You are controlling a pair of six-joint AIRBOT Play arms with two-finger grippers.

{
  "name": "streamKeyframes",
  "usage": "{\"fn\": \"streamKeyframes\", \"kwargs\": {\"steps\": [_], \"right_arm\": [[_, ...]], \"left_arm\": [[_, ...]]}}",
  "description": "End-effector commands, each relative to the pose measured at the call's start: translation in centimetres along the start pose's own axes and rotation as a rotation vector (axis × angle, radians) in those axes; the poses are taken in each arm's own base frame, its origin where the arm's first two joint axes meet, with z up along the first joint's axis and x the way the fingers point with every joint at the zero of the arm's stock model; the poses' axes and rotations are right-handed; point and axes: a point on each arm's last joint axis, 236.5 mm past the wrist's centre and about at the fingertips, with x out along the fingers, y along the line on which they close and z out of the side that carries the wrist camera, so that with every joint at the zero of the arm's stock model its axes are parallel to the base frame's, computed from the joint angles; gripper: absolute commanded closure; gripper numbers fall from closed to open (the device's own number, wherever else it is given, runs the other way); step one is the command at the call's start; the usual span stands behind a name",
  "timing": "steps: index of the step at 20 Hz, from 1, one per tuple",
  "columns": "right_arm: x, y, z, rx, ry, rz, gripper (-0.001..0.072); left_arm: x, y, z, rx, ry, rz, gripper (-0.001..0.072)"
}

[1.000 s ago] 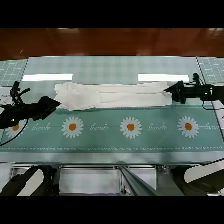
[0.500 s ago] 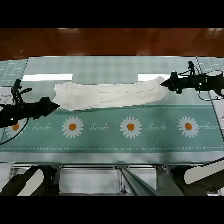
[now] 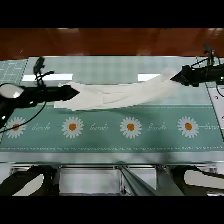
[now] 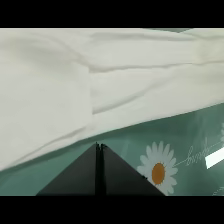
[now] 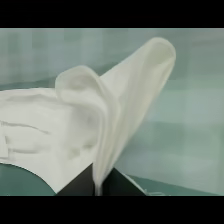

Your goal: Fold the shirts.

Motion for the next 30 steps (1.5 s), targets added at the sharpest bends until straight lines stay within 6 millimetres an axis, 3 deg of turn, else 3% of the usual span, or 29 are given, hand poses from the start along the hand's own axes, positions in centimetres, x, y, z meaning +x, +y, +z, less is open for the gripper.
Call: {"fn": "streamKeyframes", "kwargs": {"steps": [1, 3, 5, 10, 14, 16, 18, 20, 23, 26, 30], "right_arm": [[-4.2, 2.3, -1.4, -0.090, -0.067, -0.056, 0.0693], [-6.5, 3.7, -2.4, -0.112, -0.117, -0.062, 0.0693], [-8.6, 4.8, -3.6, -0.125, -0.166, -0.070, 0.0693], [-11.2, 7.2, -5.8, -0.147, -0.228, -0.058, 0.0693], [-11.6, 8.5, -6.2, -0.154, -0.235, -0.024, 0.0693], [-11.6, 8.5, -6.2, -0.155, -0.235, -0.022, 0.0692], [-11.6, 8.5, -6.3, -0.155, -0.230, -0.021, 0.0692], [-11.6, 8.6, -6.3, -0.153, -0.228, -0.019, 0.0692], [-11.3, 9.2, -6.5, -0.162, -0.222, -0.001, 0.0693], [-9.6, 11.6, -7.0, -0.209, -0.191, 0.049, 0.0693], [-5.1, 17.6, -7.0, -0.270, -0.137, 0.190, 0.0693]], "left_arm": [[6.6, -5.5, 0.9, 0.076, 0.057, -0.067, 0.0689], [10.7, -7.8, 0.8, 0.068, 0.118, -0.101, 0.0689], [14.7, -9.9, -0.5, 0.050, 0.224, -0.129, 0.0689], [22.0, -14.8, -7.6, 0.081, 0.510, -0.153, 0.0690], [25.1, -18.9, -13.3, 0.106, 0.604, -0.184, 0.0689], [25.6, -20.3, -16.2, 0.149, 0.657, -0.203, 0.0689], [25.6, -21.1, -17.5, 0.167, 0.678, -0.211, 0.0688], [25.3, -21.2, -16.1, 0.164, 0.657, -0.217, 0.0688], [22.9, -19.9, -9.5, 0.140, 0.568, -0.222, 0.0688], [17.2, -17.3, -1.7, 0.190, 0.469, -0.169, 0.0688], [7.0, -11.7, 5.2, 0.341, 0.328, 0.097, 0.0687]]}}
